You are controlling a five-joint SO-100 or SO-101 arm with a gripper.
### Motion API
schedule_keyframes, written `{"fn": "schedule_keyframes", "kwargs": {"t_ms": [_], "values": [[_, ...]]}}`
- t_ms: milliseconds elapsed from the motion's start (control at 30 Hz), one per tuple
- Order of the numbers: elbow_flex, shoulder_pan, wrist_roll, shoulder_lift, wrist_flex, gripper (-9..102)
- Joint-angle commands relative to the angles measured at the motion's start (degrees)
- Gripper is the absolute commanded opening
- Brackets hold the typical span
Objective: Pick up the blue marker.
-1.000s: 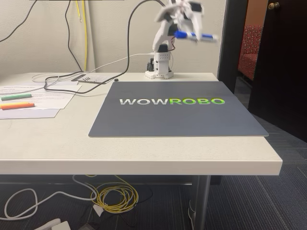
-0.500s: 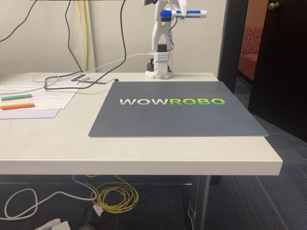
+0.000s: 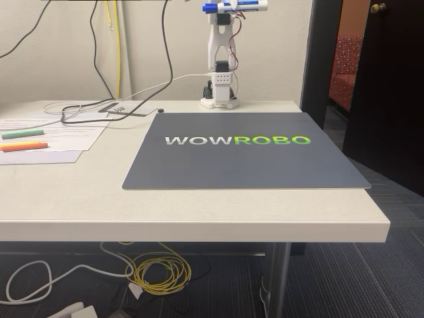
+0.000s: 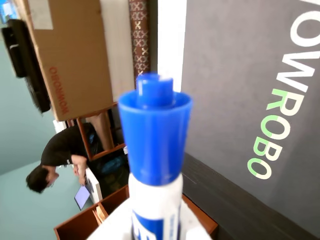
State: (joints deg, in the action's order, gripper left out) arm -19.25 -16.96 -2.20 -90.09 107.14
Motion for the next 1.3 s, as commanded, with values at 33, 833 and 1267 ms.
{"fn": "schedule_keyframes", "kwargs": {"t_ms": [33, 833, 1267], "values": [[-2.5, 0.5, 3.6, -7.2, 10.1, 5], [-76.9, 2.2, 7.7, -51.2, -29.7, 5], [-93.9, 2.8, 8.8, -54.5, -46.5, 5]]}}
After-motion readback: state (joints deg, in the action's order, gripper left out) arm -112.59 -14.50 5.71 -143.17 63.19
